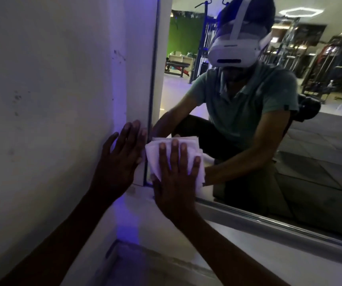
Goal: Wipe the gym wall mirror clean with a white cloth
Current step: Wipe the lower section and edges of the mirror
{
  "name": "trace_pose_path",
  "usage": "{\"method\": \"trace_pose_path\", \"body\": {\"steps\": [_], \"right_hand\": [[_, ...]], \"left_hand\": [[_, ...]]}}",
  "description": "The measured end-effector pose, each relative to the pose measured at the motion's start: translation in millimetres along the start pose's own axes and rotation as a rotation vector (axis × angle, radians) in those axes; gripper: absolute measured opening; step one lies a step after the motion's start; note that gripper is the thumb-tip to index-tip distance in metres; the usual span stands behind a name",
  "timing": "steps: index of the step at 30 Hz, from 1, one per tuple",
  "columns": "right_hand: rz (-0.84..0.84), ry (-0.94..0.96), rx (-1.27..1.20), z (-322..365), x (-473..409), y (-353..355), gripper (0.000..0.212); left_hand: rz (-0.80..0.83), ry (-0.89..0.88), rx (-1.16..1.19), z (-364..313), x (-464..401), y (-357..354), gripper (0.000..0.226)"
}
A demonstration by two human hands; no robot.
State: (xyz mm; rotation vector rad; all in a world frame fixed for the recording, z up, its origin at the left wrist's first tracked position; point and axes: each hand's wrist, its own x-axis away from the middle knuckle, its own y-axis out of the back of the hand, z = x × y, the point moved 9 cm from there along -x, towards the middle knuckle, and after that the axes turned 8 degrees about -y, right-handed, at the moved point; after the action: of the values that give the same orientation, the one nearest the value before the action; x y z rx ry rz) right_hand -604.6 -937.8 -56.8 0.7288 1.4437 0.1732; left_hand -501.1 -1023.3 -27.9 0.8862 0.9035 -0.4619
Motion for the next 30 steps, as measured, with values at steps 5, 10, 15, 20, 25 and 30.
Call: {"method": "trace_pose_path", "body": {"steps": [5, 10, 15, 20, 25, 30], "right_hand": [[-0.137, -0.339, 0.046, -118, 17, 51, 0.092], [-0.047, -0.389, 0.038, -49, -58, 58, 0.093], [-0.091, 0.063, 0.025, -18, -106, 75, 0.083], [-0.198, -0.175, 0.217, -129, -122, 147, 0.079], [-0.338, -0.233, 0.222, -97, -226, 192, 0.078], [-0.209, 0.268, 0.158, -33, -227, 162, 0.077]], "left_hand": [[0.024, 0.030, -0.027, -3, -1, 6, 0.069], [-0.026, 0.077, -0.038, -19, -5, 10, 0.064], [-0.136, 0.286, -0.017, 7, -39, 28, 0.077], [-0.205, 0.334, -0.029, 4, -100, 68, 0.073], [-0.315, 0.314, -0.089, 50, -206, 119, 0.063], [-0.236, 0.329, -0.118, 82, -215, 100, 0.070]]}}
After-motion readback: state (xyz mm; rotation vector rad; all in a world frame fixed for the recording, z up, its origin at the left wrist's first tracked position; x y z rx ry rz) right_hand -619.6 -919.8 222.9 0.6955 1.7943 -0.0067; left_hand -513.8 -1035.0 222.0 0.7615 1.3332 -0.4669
